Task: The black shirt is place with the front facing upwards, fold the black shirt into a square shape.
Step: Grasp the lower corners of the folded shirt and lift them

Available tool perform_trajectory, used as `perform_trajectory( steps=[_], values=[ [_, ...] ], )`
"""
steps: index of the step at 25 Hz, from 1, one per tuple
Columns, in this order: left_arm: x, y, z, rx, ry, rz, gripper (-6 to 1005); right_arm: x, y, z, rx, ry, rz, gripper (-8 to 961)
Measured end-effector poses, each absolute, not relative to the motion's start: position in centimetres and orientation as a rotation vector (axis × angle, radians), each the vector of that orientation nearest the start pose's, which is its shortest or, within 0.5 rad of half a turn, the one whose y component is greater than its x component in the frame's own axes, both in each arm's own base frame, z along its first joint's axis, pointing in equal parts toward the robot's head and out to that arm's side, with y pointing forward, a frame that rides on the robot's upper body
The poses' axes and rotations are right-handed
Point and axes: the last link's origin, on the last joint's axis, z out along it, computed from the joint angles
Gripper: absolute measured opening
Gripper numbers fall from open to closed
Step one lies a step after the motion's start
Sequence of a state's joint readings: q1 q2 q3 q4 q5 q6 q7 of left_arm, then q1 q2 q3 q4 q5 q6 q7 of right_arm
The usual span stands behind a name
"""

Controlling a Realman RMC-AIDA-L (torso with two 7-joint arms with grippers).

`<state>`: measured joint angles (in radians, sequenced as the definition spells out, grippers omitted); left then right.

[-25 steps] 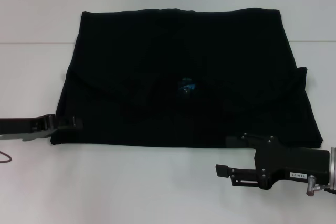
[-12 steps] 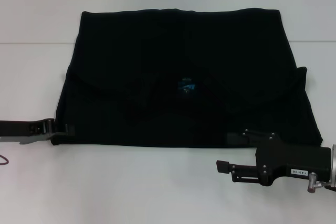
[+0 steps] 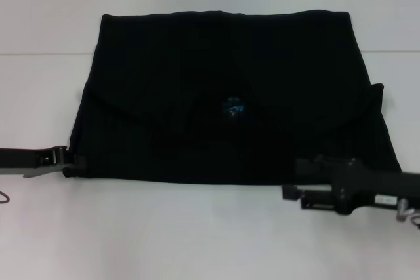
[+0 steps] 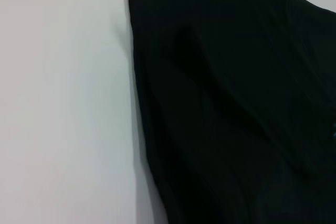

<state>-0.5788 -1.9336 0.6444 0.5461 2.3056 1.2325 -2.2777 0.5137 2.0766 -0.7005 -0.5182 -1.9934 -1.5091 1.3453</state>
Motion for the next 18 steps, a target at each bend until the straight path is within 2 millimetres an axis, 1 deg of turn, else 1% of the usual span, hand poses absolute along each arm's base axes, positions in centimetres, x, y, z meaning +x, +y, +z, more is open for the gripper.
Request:
perform_trajectory(
  steps=[2, 4, 6, 7, 10, 11, 13, 15, 16, 17, 18],
  values=[
    [-34.2, 36.1, 4.0, -2.059, -1.753, -0.337, 56, 28.0, 32.0, -1.4, -2.684, 0.899, 0.707, 836],
    [-34.2, 36.1, 4.0, -2.059, -1.753, -0.337, 17, 28.4, 32.9, 0.4, -2.614, 1.072, 0.694, 835],
    [-34.2, 36.0, 4.1, -2.062, -1.754, -0.336, 17, 28.9, 33.8, 2.5, -2.518, 1.27, 0.669, 835],
    [-34.2, 36.0, 4.1, -2.065, -1.754, -0.336, 17, 29.1, 34.2, 3.8, -2.476, 1.34, 0.643, 835],
    [-34.2, 36.0, 4.2, -2.073, -1.744, -0.33, 17, 29.9, 35.2, 7.8, -2.304, 1.605, 0.509, 834],
    [-34.3, 36.0, 4.2, -2.075, -1.741, -0.329, 17, 30.1, 35.5, 9.0, -2.242, 1.67, 0.462, 833],
    [-34.3, 36.0, 4.2, -2.078, -1.737, -0.327, 17, 30.2, 36.0, 10.8, -2.144, 1.754, 0.372, 833],
    [-34.3, 36.0, 4.2, -2.083, -1.731, -0.325, 16, 30.1, 36.5, 11.9, -2.085, 1.784, 0.276, 832],
    [-34.3, 36.0, 4.2, -2.084, -1.729, -0.324, 16, 30.0, 36.9, 12.2, -2.06, 1.783, 0.185, 832],
    [-34.3, 36.0, 4.2, -2.085, -1.728, -0.324, 16, 30.0, 36.9, 12.2, -2.06, 1.783, 0.185, 832],
    [-34.3, 36.0, 4.2, -2.086, -1.728, -0.324, 16, 30.0, 37.1, 12.0, -2.054, 1.781, 0.139, 832]
  ],
)
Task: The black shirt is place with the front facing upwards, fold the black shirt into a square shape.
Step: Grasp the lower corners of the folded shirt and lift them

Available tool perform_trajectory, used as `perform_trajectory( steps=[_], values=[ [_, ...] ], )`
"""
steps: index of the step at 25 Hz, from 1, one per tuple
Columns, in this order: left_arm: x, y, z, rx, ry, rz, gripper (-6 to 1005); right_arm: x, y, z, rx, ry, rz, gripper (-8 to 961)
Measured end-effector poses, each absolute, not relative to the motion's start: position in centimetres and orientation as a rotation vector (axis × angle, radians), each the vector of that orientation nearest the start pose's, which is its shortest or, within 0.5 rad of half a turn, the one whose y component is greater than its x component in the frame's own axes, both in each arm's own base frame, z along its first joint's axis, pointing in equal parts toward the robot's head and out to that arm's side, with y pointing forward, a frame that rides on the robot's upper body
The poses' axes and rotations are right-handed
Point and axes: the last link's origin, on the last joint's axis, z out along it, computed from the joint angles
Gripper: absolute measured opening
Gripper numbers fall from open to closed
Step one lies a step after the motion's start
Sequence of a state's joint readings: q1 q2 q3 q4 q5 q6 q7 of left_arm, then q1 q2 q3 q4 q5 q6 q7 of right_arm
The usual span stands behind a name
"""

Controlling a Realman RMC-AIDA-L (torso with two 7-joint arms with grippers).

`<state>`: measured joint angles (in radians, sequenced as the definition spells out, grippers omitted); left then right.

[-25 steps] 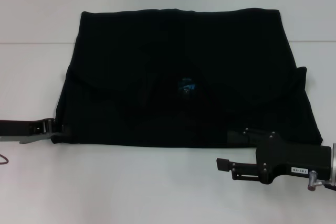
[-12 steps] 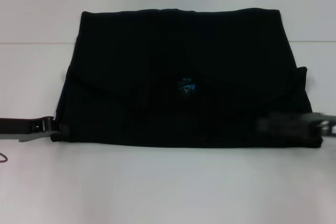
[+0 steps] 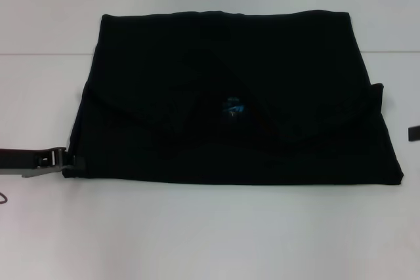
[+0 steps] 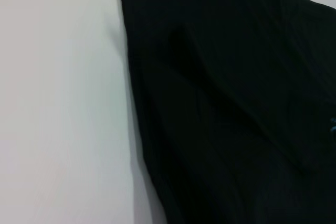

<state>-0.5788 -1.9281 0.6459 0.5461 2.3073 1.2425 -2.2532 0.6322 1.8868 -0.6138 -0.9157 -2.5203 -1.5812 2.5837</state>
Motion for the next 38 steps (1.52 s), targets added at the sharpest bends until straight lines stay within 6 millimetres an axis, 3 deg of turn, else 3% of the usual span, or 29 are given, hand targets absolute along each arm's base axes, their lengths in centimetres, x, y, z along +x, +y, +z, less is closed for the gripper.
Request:
perform_trajectory(
  steps=[17, 38],
  values=[
    [-34.3, 36.0, 4.0, -2.091, -1.718, -0.321, 18, 29.8, 39.4, 5.3, -2.092, 1.752, -0.024, 834],
    [-34.1, 36.1, 4.1, -2.096, -1.715, -0.335, 17, 29.4, 39.6, 2.6, -2.13, 1.69, -0.082, 791]
  ],
)
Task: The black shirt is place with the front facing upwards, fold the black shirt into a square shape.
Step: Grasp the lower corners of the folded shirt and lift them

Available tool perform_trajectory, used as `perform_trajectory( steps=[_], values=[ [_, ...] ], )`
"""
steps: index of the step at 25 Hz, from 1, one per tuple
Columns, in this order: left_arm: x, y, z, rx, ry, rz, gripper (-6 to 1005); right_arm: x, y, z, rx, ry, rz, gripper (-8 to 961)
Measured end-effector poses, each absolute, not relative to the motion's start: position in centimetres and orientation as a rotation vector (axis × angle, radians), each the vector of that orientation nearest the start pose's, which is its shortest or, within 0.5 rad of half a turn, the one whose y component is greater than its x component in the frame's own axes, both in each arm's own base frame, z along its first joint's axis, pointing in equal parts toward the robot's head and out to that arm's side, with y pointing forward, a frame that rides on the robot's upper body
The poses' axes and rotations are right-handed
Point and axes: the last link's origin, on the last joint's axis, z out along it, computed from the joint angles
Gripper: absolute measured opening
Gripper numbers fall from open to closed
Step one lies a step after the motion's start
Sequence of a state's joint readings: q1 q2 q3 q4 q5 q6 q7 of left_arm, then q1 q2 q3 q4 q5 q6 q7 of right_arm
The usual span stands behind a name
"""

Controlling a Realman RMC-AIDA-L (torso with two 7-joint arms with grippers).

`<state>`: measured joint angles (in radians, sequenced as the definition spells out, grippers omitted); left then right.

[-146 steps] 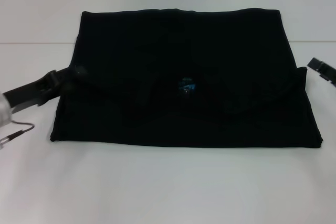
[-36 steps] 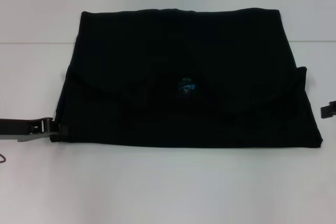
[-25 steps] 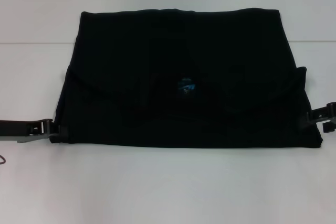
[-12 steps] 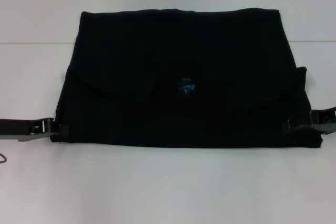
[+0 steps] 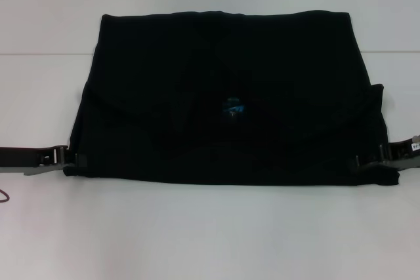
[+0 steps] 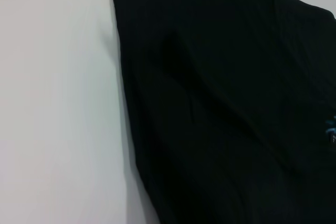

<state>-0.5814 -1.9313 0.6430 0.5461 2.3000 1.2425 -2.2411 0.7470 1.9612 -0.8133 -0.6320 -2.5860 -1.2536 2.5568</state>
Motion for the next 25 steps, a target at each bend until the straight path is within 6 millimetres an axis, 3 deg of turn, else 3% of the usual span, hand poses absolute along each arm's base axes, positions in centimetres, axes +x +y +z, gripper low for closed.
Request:
perform_trajectory(
  steps=[4, 10, 15, 18, 25],
  values=[
    [-34.1, 36.1, 4.1, -2.093, -1.716, -0.34, 18, 29.6, 39.5, 2.5, -2.13, 1.692, -0.086, 773],
    [-34.1, 36.1, 4.2, -2.088, -1.72, -0.346, 18, 29.8, 39.4, 2.7, -2.121, 1.7, -0.08, 566],
    [-34.0, 36.1, 4.2, -2.086, -1.725, -0.349, 18, 29.9, 39.4, 3.1, -2.115, 1.704, -0.075, 314],
    [-34.0, 36.1, 4.2, -2.087, -1.726, -0.352, 17, 29.9, 39.5, 3.4, -2.11, 1.704, -0.072, 83],
    [-33.5, 36.1, 4.1, -2.132, -1.714, -0.35, 17, 29.8, 39.5, 3.7, -2.119, 1.707, -0.071, 55]
  ],
)
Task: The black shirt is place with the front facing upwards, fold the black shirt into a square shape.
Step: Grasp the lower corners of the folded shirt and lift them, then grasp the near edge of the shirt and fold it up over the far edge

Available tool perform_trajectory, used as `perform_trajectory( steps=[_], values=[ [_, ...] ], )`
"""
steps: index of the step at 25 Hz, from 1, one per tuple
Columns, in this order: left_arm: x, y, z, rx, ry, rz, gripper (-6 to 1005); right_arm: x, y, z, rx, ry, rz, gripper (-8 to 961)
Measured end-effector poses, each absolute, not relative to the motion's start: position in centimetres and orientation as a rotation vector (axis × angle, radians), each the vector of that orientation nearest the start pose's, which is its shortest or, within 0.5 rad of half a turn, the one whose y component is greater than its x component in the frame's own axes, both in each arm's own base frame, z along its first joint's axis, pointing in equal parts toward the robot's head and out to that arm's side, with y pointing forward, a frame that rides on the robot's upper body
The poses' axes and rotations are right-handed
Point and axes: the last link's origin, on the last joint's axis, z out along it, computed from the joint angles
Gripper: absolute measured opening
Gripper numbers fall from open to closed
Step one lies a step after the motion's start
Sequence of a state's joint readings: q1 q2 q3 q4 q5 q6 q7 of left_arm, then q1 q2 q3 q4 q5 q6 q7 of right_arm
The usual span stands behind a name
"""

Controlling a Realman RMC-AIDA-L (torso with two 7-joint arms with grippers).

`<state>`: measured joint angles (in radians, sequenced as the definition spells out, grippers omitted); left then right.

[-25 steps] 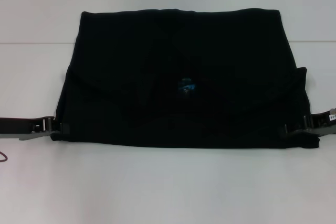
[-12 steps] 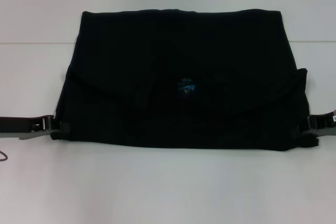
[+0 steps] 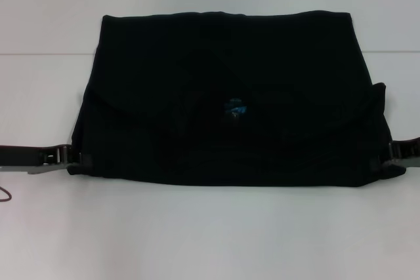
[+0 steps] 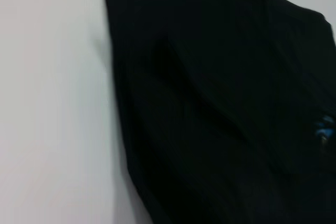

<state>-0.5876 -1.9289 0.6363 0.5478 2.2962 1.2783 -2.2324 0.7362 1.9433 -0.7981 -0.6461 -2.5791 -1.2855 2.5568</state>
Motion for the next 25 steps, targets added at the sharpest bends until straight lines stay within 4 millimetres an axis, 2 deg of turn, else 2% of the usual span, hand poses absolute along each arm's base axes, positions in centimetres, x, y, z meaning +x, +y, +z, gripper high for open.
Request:
perform_trajectory(
  steps=[7, 11, 19, 22, 25],
  values=[
    [-32.6, 34.7, 4.3, -2.271, -1.759, -0.32, 17, 29.5, 38.0, 4.6, -2.208, 1.737, -0.132, 56],
    [-32.5, 32.7, 4.5, -2.359, -1.841, -0.265, 18, 30.1, 35.9, 5.1, -2.279, 1.785, -0.202, 56],
    [-32.2, 27.6, 4.5, -2.607, -2.001, -0.084, 18, 31.8, 30.1, 5.5, -2.511, 1.869, -0.369, 55],
    [-32.0, 26.2, 4.5, -2.684, -2.046, -0.008, 18, 32.0, 29.1, 5.3, -2.553, 1.88, -0.418, 56],
    [-31.6, 25.7, 4.4, -2.725, -2.069, 0.013, 18, 32.2, 28.3, 4.9, -2.585, 1.881, -0.474, 56]
  ],
)
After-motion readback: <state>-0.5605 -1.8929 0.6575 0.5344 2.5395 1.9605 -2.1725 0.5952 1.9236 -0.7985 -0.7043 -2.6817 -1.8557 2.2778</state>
